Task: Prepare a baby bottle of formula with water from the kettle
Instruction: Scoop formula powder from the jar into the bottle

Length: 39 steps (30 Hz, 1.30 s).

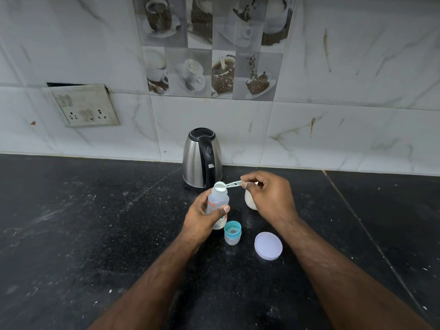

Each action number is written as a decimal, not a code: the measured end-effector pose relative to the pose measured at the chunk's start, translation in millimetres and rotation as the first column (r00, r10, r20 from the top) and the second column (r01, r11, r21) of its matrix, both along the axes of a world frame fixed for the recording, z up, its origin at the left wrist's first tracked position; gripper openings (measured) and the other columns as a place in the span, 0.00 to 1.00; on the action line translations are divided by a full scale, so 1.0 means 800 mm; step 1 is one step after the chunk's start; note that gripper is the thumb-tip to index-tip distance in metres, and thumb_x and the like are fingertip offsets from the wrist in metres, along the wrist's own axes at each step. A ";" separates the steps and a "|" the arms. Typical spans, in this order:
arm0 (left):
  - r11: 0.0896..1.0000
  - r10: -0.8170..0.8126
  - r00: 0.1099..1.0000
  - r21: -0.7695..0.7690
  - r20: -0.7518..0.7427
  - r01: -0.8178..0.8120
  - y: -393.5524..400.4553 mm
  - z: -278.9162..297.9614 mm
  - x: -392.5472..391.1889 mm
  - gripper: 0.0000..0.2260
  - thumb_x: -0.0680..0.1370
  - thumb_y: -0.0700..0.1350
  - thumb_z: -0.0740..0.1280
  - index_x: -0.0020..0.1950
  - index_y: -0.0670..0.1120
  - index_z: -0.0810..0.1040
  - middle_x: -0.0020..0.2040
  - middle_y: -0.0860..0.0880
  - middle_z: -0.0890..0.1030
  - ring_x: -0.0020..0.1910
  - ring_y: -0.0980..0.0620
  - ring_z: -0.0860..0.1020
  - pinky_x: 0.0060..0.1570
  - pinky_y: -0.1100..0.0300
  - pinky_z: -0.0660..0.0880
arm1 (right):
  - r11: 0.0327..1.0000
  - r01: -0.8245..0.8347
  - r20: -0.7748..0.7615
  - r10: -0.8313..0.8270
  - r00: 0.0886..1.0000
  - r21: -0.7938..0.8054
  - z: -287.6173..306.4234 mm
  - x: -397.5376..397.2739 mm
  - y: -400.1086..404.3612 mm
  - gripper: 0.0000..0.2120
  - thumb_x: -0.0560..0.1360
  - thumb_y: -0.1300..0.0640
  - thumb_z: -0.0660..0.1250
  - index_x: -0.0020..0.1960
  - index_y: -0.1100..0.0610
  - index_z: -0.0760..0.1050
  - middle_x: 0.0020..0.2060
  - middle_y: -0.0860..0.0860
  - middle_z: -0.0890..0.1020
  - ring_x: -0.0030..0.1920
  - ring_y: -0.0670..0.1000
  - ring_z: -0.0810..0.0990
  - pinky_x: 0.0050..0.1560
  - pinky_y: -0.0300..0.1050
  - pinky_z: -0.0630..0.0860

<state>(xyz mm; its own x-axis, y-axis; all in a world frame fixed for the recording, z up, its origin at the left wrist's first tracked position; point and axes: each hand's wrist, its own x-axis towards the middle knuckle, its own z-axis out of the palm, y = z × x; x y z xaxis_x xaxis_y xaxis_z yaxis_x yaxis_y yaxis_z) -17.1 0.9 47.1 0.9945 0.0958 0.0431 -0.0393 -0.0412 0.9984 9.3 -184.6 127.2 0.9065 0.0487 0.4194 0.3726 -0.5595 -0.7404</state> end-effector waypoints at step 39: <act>0.998 0.038 0.995 -0.050 -0.090 -0.043 0.023 -0.040 0.009 0.22 0.74 0.37 0.78 0.61 0.56 0.78 0.55 0.59 0.87 0.55 0.60 0.85 0.50 0.69 0.79 | 0.945 0.209 -0.299 -0.281 0.912 -0.252 -0.062 0.141 -0.059 0.10 0.78 0.64 0.67 0.52 0.56 0.86 0.54 0.53 0.87 0.58 0.56 0.83 0.62 0.50 0.78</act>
<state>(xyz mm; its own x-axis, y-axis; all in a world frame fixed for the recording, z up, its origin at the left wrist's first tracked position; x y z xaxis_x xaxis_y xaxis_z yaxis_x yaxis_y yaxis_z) -10.1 19.6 15.1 0.9894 0.1358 -0.0510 0.0501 0.0106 0.9987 121.8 -231.7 77.6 0.9850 -0.1386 0.1032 -0.0382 -0.7573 -0.6519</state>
